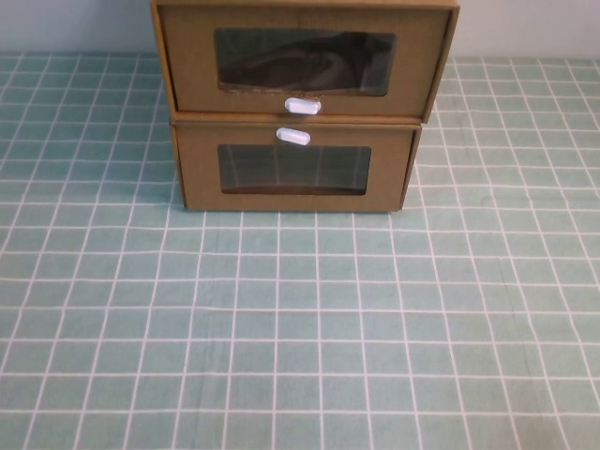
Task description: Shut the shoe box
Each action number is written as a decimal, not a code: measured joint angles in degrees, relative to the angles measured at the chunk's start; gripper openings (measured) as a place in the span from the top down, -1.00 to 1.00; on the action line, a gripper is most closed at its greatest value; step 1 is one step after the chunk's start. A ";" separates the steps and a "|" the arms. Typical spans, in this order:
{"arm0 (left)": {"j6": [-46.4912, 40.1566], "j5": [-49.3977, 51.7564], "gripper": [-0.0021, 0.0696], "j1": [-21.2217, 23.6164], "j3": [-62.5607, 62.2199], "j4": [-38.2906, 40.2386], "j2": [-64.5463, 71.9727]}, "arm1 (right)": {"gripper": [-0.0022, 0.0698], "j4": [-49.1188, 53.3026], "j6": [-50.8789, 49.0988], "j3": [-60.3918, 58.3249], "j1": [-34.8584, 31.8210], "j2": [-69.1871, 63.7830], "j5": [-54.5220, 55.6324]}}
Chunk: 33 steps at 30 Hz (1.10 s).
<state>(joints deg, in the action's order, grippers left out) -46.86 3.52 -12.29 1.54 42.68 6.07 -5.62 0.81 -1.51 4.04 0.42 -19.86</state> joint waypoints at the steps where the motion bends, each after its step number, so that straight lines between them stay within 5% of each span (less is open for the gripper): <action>1: 0.00 0.00 0.96 0.00 0.00 0.00 0.00 | 0.97 0.00 0.00 0.00 0.00 0.00 0.00; 18: 0.54 -0.44 0.96 0.00 0.00 -3.90 0.00 | 0.97 0.00 0.00 0.00 0.00 0.00 0.00; 25: 25.46 0.43 0.96 4.56 0.00 -30.84 -3.61 | 0.97 0.00 0.00 0.00 0.00 0.00 -0.01; 33: 36.89 15.52 0.96 9.42 0.00 -37.15 -6.56 | 0.97 -0.21 0.00 0.00 0.00 0.09 -0.12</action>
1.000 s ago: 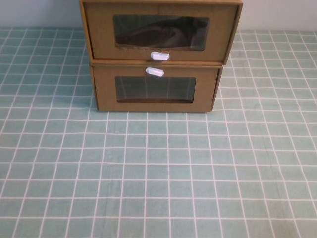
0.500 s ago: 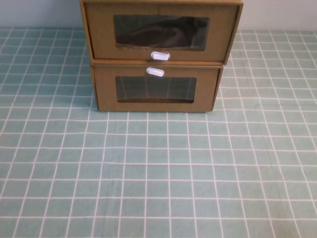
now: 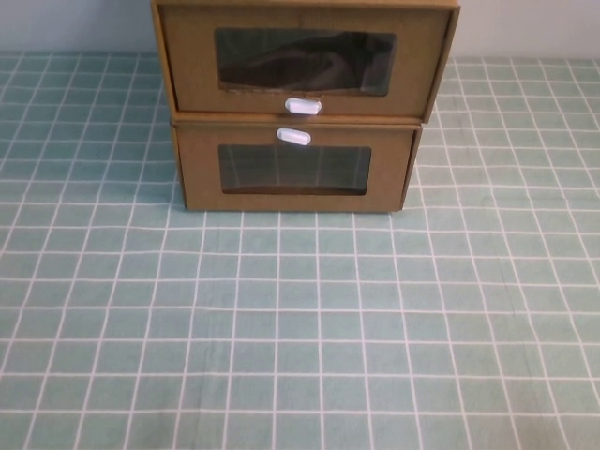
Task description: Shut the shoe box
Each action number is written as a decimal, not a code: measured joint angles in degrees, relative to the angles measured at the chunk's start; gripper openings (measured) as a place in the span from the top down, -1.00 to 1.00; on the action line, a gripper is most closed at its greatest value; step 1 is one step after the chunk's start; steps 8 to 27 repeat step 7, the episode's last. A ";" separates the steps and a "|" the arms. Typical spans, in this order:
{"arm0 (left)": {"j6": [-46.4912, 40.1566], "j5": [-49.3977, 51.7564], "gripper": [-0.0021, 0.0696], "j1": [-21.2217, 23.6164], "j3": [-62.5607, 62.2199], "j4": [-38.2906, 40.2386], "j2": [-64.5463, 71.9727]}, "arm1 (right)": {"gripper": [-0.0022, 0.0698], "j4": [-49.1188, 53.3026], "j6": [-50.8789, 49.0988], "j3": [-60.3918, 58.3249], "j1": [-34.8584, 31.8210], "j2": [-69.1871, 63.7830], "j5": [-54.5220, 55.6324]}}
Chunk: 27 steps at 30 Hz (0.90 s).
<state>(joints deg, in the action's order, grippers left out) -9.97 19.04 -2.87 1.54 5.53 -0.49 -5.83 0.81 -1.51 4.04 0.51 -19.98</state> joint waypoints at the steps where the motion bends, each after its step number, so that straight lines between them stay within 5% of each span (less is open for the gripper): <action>1: 0.26 0.91 0.96 0.04 0.00 -0.36 0.00 | 0.97 0.00 0.00 0.00 0.00 0.00 0.00; 27: 0.71 1.46 0.96 0.17 0.00 -0.75 -0.09 | 0.97 0.00 0.00 0.00 0.00 0.00 0.00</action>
